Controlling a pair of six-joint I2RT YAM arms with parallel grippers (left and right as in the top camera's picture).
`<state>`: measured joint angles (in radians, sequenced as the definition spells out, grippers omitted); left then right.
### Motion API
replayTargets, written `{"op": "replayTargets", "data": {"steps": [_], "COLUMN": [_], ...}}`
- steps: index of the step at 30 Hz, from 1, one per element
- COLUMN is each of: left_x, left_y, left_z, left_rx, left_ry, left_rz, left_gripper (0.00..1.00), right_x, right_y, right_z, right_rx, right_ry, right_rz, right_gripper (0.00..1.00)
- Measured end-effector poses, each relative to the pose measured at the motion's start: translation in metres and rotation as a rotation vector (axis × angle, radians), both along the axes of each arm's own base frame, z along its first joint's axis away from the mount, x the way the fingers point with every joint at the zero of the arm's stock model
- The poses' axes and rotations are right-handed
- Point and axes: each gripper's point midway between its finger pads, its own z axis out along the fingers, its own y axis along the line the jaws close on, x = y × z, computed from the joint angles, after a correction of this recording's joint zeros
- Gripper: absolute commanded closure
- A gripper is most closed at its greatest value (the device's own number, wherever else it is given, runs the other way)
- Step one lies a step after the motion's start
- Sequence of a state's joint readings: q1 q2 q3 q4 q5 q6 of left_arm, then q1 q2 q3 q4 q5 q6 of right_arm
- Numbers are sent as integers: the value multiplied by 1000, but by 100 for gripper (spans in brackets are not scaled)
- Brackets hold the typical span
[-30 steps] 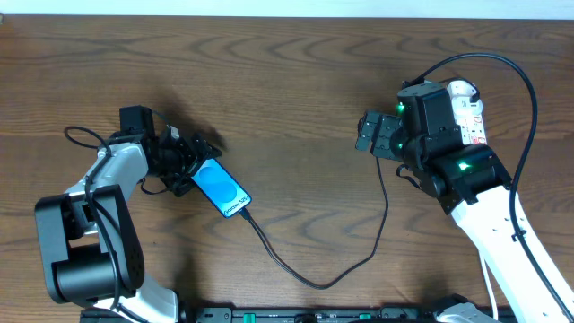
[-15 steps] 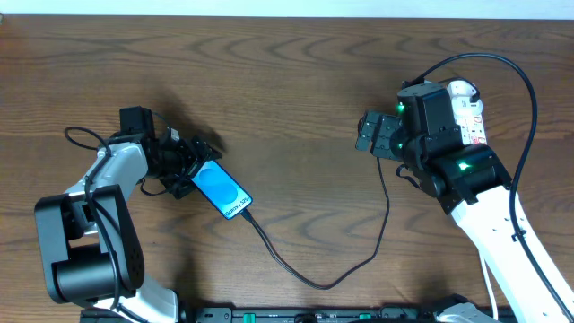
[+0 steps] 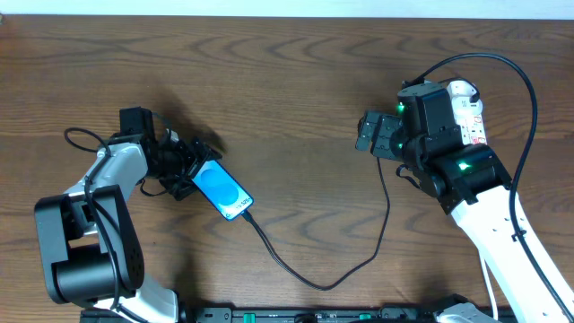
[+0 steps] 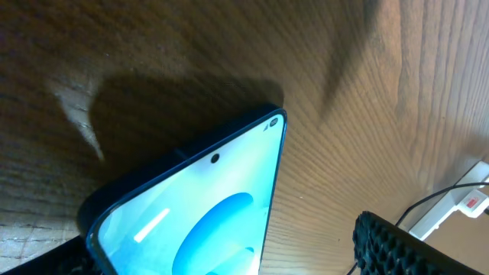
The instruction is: Plug charger to phone and switch on socket
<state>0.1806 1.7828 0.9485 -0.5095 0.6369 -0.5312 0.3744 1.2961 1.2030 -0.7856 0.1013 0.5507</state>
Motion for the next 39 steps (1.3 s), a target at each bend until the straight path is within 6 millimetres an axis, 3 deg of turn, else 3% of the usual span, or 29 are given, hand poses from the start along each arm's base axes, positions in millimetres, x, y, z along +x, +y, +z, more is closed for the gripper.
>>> {"op": "replayTargets", "data": {"steps": [26, 36, 39], "left_x": [18, 25, 24], "left_y": [4, 23, 28], "left_z": [3, 6, 16], "left_rx": [11, 141, 190], "left_ry": [-68, -116, -159], "left_rz": [40, 18, -14], "left_gripper": [9, 9, 9], "right_x": [-2, -2, -2], "right_y": [-1, -1, -1], "right_z": [-2, -2, -2], "right_rx": [-4, -5, -5], "right_ry": [10, 10, 10], "right_rz": [0, -1, -1], "right_gripper": [1, 1, 1]}}
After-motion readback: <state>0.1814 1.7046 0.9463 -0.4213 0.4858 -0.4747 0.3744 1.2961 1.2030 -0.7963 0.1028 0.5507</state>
